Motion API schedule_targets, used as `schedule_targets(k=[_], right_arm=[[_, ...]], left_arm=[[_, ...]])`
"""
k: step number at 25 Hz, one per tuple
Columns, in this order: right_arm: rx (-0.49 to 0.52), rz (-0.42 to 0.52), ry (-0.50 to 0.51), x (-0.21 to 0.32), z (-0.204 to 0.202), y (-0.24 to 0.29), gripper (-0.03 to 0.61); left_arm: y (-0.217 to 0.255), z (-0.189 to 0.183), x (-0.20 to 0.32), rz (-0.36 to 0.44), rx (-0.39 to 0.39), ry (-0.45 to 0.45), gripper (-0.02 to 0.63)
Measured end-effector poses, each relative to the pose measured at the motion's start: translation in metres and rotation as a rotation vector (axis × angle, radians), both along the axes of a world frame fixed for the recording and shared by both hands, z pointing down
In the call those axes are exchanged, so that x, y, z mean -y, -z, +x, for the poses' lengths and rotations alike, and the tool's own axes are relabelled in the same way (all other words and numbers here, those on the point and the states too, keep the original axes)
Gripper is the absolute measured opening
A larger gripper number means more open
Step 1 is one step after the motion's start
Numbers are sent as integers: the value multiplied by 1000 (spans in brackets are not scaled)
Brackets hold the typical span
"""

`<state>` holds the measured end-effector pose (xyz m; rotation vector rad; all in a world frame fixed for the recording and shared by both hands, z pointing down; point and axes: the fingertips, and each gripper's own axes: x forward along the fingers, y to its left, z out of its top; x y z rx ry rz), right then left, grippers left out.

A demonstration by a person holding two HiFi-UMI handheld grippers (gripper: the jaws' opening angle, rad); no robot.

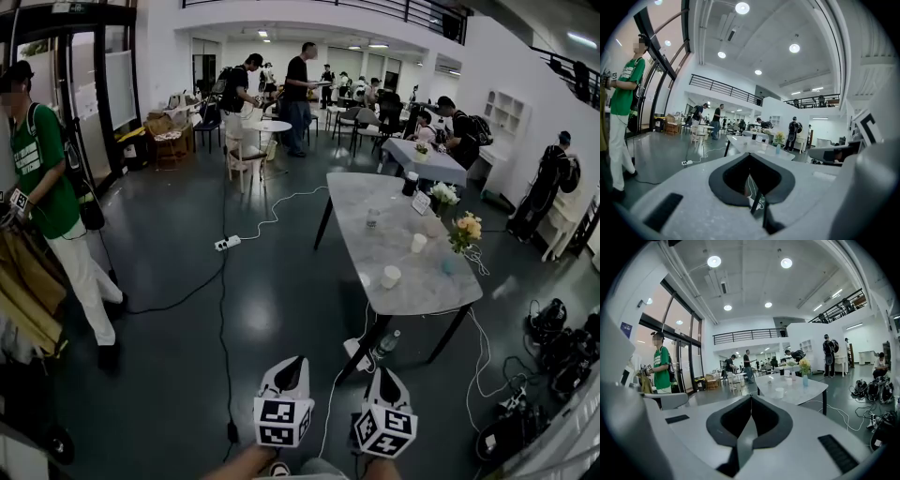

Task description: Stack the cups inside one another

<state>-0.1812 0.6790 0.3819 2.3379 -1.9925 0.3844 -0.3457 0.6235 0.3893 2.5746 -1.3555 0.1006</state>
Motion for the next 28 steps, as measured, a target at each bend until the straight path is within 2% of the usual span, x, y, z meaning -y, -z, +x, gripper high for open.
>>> schedule_targets(k=[8,16,28], right_arm=[[9,-38,-16,43,8,-17,8],[44,-34,-13,137,29,-31,8],[53,-41,-24,276,98,-24,8]], left_arm=[[-15,-5,42,-24,12,9,-3],[-27,9,128,-10,67,12,-3],[-13,82,272,1,88,-12,-3]])
